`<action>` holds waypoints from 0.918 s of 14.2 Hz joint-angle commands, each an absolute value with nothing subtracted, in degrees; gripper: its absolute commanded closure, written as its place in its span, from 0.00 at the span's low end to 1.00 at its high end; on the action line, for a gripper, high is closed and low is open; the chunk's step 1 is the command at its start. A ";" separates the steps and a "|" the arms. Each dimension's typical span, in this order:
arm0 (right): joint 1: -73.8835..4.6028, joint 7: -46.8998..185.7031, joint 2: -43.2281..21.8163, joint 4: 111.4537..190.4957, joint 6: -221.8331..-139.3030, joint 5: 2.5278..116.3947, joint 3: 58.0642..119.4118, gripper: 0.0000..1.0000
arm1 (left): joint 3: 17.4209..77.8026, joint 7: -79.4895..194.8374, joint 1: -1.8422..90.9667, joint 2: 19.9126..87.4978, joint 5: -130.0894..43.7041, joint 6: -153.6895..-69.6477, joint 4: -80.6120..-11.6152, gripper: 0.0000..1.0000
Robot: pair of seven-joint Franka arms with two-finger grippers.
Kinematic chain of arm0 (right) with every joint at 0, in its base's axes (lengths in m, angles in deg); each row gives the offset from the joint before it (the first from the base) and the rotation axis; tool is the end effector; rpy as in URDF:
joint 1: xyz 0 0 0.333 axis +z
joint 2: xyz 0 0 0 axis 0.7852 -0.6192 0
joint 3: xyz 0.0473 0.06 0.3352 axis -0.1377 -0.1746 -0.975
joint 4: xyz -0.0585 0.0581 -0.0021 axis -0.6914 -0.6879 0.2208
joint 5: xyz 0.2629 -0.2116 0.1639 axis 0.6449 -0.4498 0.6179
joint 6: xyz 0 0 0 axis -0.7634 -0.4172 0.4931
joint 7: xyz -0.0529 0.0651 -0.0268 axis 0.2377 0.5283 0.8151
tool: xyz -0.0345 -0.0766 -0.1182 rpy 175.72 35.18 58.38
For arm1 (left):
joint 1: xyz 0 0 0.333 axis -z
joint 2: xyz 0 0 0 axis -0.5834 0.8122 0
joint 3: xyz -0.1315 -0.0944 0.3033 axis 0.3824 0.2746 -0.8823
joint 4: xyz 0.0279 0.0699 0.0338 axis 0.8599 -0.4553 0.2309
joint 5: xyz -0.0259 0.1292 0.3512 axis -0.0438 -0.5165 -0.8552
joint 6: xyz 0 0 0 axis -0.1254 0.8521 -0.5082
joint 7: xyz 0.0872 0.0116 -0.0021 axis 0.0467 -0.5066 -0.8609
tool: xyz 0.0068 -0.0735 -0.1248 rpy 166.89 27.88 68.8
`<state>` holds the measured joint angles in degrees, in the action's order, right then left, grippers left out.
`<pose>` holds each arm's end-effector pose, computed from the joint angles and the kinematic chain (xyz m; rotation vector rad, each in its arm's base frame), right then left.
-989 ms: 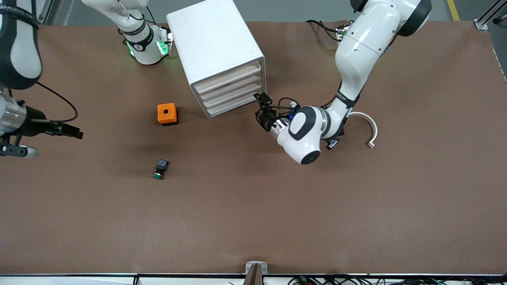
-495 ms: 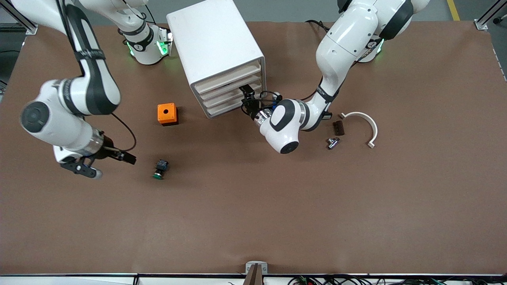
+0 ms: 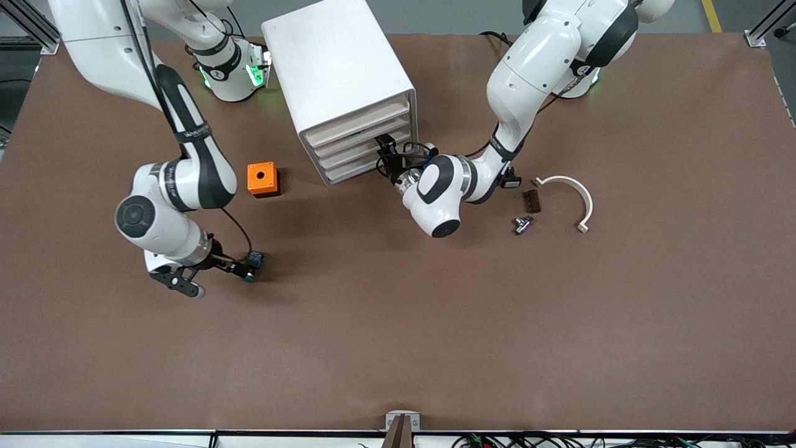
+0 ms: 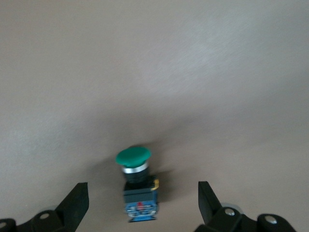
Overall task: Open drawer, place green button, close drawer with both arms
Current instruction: 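Pull the drawer open with the left gripper while the right gripper grasps the button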
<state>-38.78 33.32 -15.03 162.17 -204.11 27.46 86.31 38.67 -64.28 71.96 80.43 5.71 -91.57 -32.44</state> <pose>0.6212 0.1129 0.2395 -3.0339 0.6570 -0.0112 0.3885 -0.5339 0.1547 -1.1741 -1.8468 1.3596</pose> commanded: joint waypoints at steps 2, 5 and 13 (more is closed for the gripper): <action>-36.97 31.94 -17.65 161.55 -206.27 28.06 86.89 0.00 | 38.08 -64.20 72.34 81.08 6.88 -91.89 -31.22 1.00; -36.80 31.94 -19.05 161.55 -208.02 27.45 87.15 0.00 | 37.11 -64.28 71.29 80.99 6.35 -91.89 -29.91 1.00; -36.62 31.94 -21.26 163.04 -210.23 27.36 87.16 0.77 | 30.69 -61.38 67.34 81.43 6.61 -91.89 -24.10 1.00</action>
<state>-37.14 32.35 -21.55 162.26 -210.11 27.42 86.92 31.08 -62.87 68.58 80.42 5.79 -90.81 -26.71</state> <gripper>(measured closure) 0.189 0.859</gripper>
